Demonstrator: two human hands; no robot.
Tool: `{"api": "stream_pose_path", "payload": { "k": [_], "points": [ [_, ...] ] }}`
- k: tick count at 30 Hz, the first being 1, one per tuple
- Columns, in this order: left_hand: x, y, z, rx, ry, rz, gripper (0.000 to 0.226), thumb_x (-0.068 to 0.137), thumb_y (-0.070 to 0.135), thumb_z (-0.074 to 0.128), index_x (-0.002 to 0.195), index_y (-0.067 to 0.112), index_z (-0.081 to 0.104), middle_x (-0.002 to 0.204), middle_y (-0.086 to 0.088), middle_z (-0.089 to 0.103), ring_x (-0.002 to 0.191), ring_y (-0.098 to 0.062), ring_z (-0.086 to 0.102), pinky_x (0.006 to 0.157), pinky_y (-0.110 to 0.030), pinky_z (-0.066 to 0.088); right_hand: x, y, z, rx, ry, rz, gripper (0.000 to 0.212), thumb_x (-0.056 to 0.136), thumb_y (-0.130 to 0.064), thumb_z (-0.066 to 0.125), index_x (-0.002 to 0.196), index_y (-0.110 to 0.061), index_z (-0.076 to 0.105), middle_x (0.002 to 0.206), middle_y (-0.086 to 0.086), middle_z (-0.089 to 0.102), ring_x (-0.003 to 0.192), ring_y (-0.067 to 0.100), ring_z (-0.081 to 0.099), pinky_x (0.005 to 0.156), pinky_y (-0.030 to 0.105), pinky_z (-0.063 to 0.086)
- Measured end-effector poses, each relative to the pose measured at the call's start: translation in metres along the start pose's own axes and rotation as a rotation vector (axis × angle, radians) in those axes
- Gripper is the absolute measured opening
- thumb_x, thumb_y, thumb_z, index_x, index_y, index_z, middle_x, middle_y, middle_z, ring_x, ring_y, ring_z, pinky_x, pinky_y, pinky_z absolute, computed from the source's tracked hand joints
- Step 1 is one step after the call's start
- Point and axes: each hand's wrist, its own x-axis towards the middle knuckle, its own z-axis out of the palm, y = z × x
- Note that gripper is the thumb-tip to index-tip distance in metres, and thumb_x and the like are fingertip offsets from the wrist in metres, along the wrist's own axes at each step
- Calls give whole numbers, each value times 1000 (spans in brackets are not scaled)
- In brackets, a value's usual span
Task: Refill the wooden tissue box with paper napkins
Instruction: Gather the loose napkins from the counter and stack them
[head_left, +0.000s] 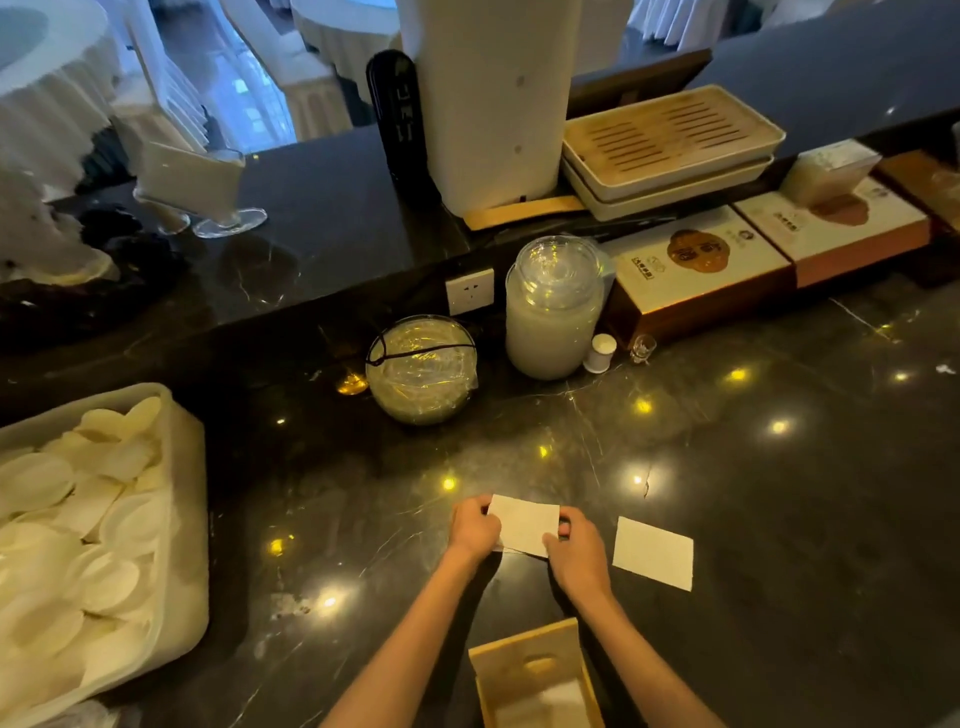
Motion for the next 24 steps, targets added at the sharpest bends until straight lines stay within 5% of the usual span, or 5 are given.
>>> {"api": "stream_pose_path", "payload": {
  "k": [5,11,17,21,24],
  "points": [
    [7,1,4,-278,-6,-153,33,85,-16,45,103,4,63,90,-10,64,78,-20,58,56,-24,43,2,8,1,31,-1,1,37,89,-3,61,125,-11,56,126,10,61,112,24,61,82,25,48],
    [22,-17,14,-307,6,-287,45,77,-17,56,121,-7,55,106,-26,66,76,-30,63,56,-35,54,-2,17,-6,72,-103,20,44,90,-4,59,132,-14,49,123,11,64,106,24,62,83,28,48],
    [-26,21,23,-136,-26,-46,21,89,-7,51,103,6,59,90,-12,61,77,-22,57,56,-27,46,-19,32,-27,244,-105,31,40,90,-7,58,127,-20,50,102,3,65,93,24,65,84,45,58],
    [-47,45,39,0,-73,126,21,93,2,51,113,8,59,103,-8,59,98,-25,58,71,-32,52,-32,40,-51,419,-107,47,40,94,-16,60,130,-23,47,108,2,62,90,21,66,75,35,58],
    [-59,58,56,66,-130,209,21,94,3,50,112,9,59,106,-6,57,97,-20,54,66,-22,46,-39,53,-72,522,-155,78,37,95,-26,60,128,-30,44,107,5,65,79,20,65,66,29,53]
  ]
}}
